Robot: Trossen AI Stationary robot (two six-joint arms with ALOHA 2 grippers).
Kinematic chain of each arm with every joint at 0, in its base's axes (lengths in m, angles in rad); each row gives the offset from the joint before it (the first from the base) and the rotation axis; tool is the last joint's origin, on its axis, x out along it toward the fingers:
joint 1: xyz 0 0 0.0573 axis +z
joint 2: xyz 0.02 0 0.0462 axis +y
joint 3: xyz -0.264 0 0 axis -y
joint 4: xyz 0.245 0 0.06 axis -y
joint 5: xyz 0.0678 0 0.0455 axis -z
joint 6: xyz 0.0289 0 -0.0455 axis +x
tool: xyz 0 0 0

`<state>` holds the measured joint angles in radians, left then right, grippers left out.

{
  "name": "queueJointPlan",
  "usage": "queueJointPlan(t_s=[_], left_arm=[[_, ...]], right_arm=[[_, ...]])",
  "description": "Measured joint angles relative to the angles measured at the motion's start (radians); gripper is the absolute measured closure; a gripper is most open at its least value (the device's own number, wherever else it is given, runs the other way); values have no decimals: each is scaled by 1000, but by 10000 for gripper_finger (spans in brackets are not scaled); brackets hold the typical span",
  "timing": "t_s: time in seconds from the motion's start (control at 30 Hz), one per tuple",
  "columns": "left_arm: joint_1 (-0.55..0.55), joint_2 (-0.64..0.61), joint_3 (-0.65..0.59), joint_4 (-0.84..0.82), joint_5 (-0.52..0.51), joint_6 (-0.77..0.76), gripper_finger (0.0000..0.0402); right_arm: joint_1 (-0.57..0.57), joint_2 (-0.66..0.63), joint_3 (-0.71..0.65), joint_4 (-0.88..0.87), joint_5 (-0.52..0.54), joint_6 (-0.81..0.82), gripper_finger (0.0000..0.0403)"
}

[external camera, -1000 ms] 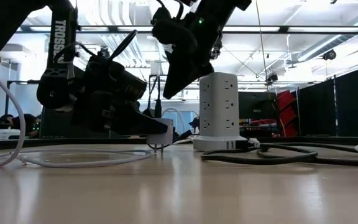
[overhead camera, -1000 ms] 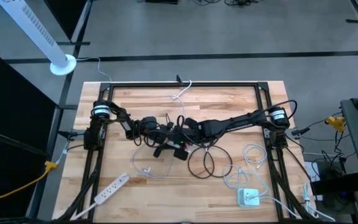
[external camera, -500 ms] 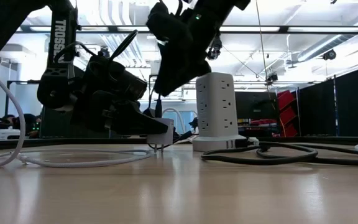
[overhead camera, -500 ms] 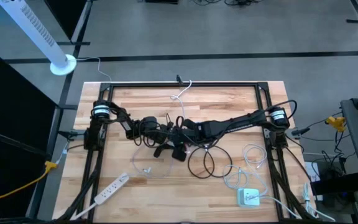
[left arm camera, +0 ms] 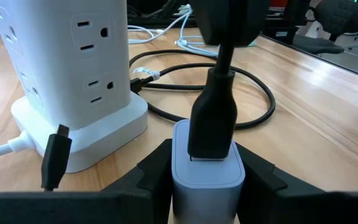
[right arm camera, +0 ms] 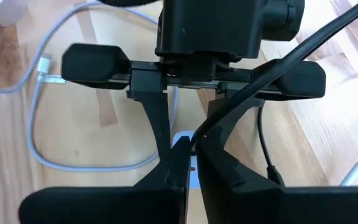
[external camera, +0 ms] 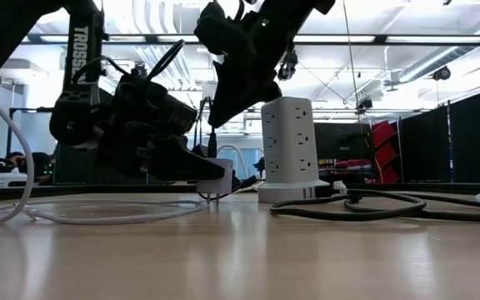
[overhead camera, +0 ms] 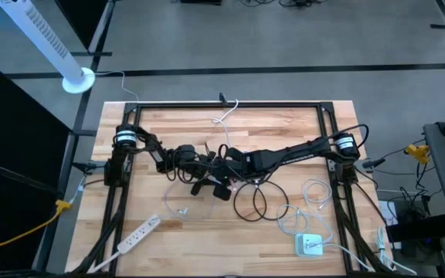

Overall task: Plug in charger cables
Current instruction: Insert the top black charger cable into the purple charger adapter

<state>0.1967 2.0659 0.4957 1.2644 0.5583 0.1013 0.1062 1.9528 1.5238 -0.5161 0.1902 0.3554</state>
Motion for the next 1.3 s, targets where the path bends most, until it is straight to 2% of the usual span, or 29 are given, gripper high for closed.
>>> queueJointPlan(t_s=[0.33, 0.83, 0.93, 1.1, 1.3], left_arm=[[0, 0, -1, 0, 1, 0, 284], [0, -1, -1, 0, 2, 20, 284], [0, -15, -1, -9, 2, -1, 284], [0, -49, -4, -35, -1, -43, 284], [0, -137, -3, -26, -2, -139, 284]], right_arm=[[7, 48, 2, 14, 7, -12, 401], [18, 44, 11, -4, -26, -37, 401], [18, 18, 24, -18, -40, -89, 384], [20, -34, 47, -110, -26, -170, 326], [23, -100, 53, -199, -6, -194, 263]])
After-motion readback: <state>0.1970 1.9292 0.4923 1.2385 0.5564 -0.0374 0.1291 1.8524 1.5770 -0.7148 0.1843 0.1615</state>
